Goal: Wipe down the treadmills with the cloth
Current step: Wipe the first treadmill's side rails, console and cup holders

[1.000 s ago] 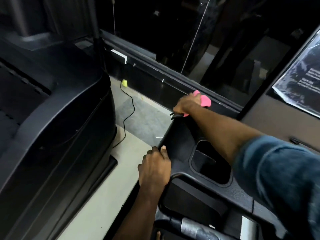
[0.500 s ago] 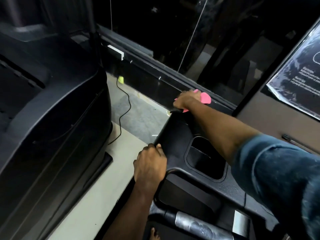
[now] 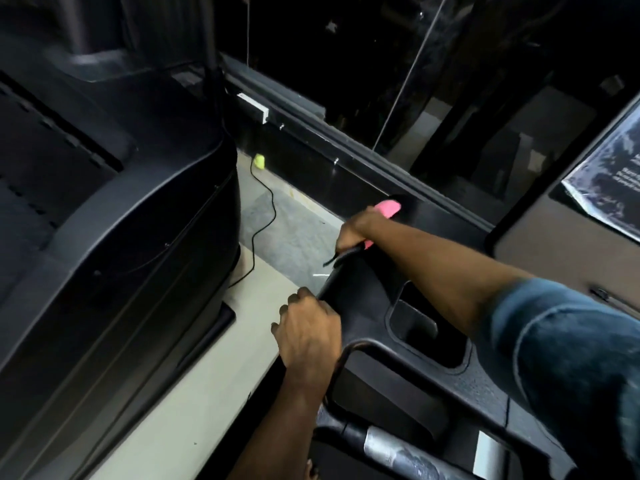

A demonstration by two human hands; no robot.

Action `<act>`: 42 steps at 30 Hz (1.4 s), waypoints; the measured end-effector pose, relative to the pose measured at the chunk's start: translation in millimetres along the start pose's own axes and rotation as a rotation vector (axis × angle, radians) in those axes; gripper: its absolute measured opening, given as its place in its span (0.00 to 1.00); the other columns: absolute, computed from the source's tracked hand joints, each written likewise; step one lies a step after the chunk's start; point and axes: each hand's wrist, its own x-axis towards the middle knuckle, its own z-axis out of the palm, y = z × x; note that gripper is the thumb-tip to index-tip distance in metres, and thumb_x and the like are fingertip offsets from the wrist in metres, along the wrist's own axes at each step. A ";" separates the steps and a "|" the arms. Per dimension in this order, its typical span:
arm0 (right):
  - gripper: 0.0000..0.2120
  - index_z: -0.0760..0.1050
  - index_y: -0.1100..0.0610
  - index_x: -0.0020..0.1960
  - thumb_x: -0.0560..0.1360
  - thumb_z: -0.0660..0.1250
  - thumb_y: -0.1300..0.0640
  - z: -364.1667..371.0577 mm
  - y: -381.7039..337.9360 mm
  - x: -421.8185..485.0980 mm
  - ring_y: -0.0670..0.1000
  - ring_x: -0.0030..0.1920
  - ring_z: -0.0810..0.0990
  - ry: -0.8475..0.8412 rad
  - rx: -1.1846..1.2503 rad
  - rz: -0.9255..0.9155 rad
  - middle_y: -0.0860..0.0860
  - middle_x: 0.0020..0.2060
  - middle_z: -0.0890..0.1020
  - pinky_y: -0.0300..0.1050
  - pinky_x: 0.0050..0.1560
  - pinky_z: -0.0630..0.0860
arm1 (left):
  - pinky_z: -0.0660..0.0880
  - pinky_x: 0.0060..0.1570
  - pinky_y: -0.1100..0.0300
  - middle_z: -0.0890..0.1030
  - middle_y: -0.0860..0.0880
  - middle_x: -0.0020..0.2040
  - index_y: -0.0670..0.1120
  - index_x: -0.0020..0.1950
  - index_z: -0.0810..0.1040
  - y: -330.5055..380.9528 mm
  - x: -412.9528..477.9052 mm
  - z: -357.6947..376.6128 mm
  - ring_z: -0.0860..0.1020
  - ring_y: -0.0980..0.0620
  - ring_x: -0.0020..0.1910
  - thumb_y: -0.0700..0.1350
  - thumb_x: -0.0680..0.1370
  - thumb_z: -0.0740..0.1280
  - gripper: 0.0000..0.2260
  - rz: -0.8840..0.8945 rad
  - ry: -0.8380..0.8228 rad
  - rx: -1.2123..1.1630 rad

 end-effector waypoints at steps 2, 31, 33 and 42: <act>0.14 0.79 0.54 0.43 0.76 0.66 0.43 19.0 -43.0 -14.9 0.53 0.43 0.81 -0.161 0.074 -0.188 0.52 0.43 0.83 0.43 0.47 0.75 | 0.72 0.58 0.48 0.81 0.43 0.58 0.43 0.59 0.78 -10.9 -4.3 -10.6 0.79 0.41 0.59 0.45 0.80 0.57 0.13 -0.064 -0.085 0.049; 0.11 0.80 0.56 0.53 0.77 0.67 0.49 2.2 -15.8 6.6 0.54 0.52 0.78 -0.183 0.004 0.013 0.55 0.51 0.80 0.49 0.62 0.75 | 0.71 0.63 0.45 0.78 0.41 0.63 0.46 0.63 0.74 -11.6 21.3 -3.1 0.75 0.39 0.63 0.59 0.85 0.47 0.24 0.058 -0.312 -0.132; 0.14 0.80 0.55 0.47 0.75 0.66 0.45 -2.6 -2.5 22.7 0.54 0.49 0.80 -0.220 0.021 0.061 0.53 0.52 0.82 0.47 0.58 0.75 | 0.72 0.62 0.45 0.78 0.42 0.62 0.46 0.63 0.74 -6.7 21.7 4.7 0.75 0.39 0.62 0.59 0.85 0.47 0.23 0.068 -0.278 -0.118; 0.33 0.62 0.46 0.79 0.76 0.62 0.39 5.9 21.2 7.3 0.70 0.80 0.42 0.209 0.285 0.429 0.55 0.82 0.51 0.84 0.67 0.43 | 0.70 0.62 0.43 0.79 0.44 0.60 0.48 0.62 0.73 -6.1 22.3 10.0 0.76 0.41 0.61 0.55 0.85 0.50 0.18 0.044 -0.235 -0.108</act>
